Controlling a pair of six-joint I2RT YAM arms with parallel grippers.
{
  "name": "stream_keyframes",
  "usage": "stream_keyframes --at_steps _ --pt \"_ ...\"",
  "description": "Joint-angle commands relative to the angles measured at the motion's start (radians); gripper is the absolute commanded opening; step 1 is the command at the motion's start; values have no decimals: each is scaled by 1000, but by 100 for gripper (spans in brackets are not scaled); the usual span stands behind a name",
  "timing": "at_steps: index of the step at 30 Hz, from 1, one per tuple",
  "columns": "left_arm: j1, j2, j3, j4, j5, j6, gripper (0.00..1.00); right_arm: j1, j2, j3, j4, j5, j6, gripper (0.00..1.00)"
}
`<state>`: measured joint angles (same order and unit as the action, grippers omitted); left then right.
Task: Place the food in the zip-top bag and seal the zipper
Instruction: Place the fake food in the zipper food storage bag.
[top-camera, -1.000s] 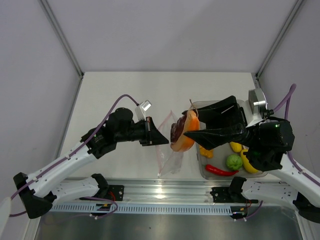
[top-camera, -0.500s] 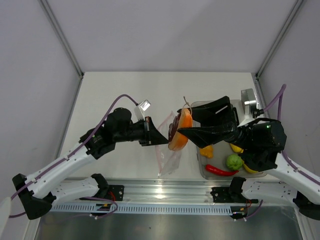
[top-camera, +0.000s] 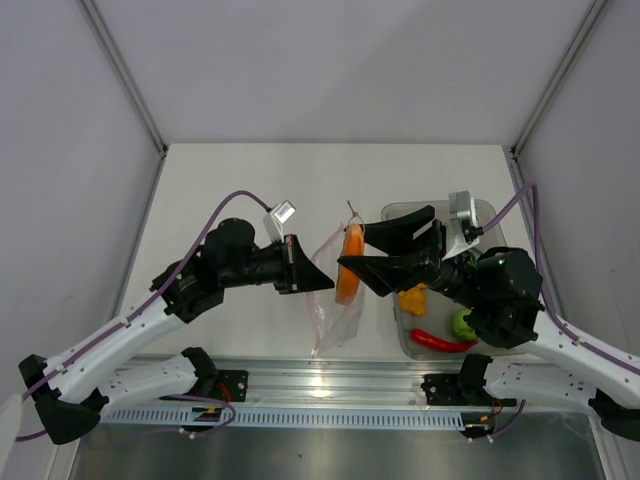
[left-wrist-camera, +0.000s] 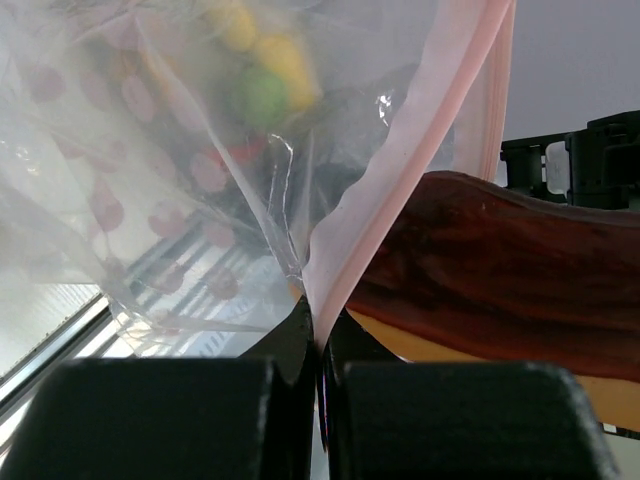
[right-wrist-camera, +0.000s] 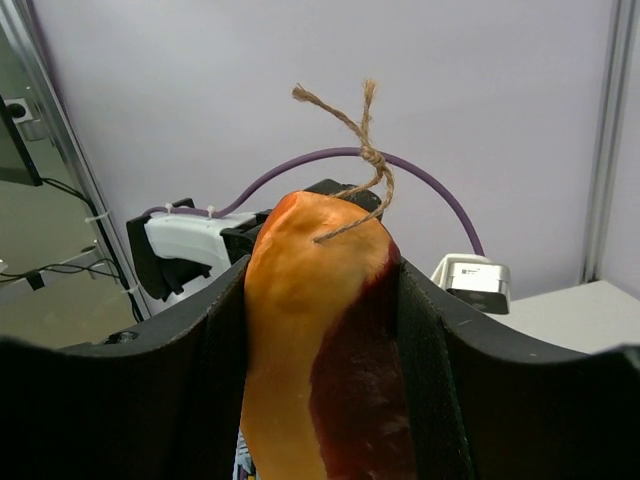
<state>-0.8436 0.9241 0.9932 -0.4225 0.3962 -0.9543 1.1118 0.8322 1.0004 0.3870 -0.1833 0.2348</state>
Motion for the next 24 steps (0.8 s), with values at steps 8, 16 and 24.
stream_keyframes --at_steps 8,16,24 --pt "14 -36 -22 63 6 -37 1 10 -85 -25 -11 48 -12 74" --pt "14 -50 -39 160 65 -84 1 10 -90 -32 -51 79 -20 100" --pt "15 -73 -39 140 46 -78 1 10 -120 42 -210 276 -34 99"
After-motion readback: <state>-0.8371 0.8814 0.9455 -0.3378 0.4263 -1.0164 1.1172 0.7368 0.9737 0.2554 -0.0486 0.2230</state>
